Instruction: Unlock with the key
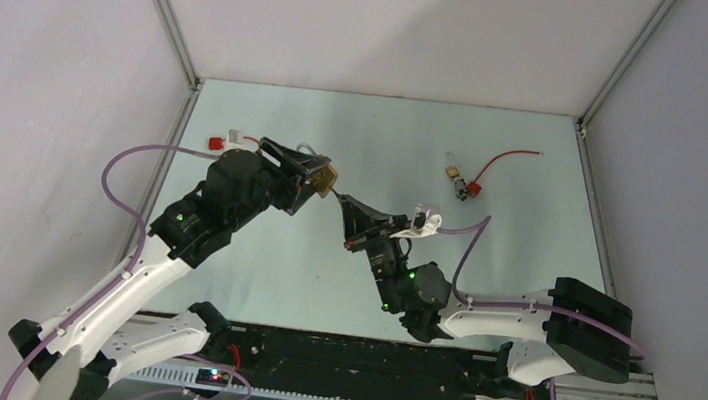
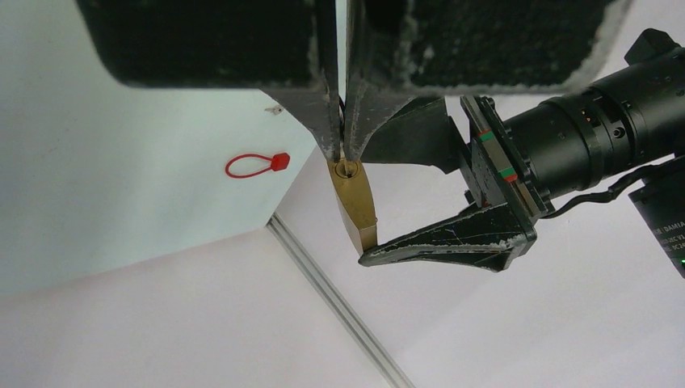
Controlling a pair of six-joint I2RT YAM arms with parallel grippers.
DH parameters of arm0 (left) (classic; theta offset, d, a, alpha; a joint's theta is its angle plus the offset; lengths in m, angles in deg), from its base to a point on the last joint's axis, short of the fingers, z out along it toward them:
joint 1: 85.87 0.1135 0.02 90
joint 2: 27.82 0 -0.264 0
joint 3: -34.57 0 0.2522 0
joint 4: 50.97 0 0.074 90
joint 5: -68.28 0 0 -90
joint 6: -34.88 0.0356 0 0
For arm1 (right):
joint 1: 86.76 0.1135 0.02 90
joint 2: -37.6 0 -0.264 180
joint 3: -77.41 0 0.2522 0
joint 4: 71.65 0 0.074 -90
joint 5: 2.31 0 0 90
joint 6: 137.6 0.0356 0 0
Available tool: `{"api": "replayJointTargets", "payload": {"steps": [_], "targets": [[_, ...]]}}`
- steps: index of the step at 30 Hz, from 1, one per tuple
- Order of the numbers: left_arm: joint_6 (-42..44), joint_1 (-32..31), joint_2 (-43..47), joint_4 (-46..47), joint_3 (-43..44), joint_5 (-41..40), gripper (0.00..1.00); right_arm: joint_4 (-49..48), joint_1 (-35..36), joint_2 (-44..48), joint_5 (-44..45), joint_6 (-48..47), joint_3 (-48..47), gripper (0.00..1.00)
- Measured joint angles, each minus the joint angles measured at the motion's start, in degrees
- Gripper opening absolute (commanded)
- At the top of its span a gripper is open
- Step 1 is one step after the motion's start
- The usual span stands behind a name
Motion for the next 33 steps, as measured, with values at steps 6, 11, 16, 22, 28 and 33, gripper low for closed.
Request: {"api": "replayJointTargets", "payload": {"steps": [6,11,16,22,28,33], "targets": [[0.1,0.0,0.0,0.0,0.0,-0.2,0.00,0.3,-0.1,0.0,-0.5,0.5,0.0,0.00],[0.5,0.0,0.0,0.0,0.0,-0.2,0.00,0.7,-0.1,0.0,-0.7,1.3,0.0,0.00],[1.5,0.2,-0.2,0.0,0.0,-0.3,0.00,1.6,-0.5,0.0,-1.2,1.5,0.0,0.00],[2.7,0.3,-0.9,0.0,0.0,-0.5,0.00,2.5,-0.9,-0.1,-2.4,1.4,0.0,0.00],[3.6,0.6,-1.6,0.0,0.0,-0.9,0.00,2.5,-1.4,-1.2,-3.1,1.3,0.0,0.00],[4.2,0.6,-1.6,0.0,0.0,-1.4,0.00,3.2,-2.2,-1.6,-4.2,2.5,0.0,0.00]]}}
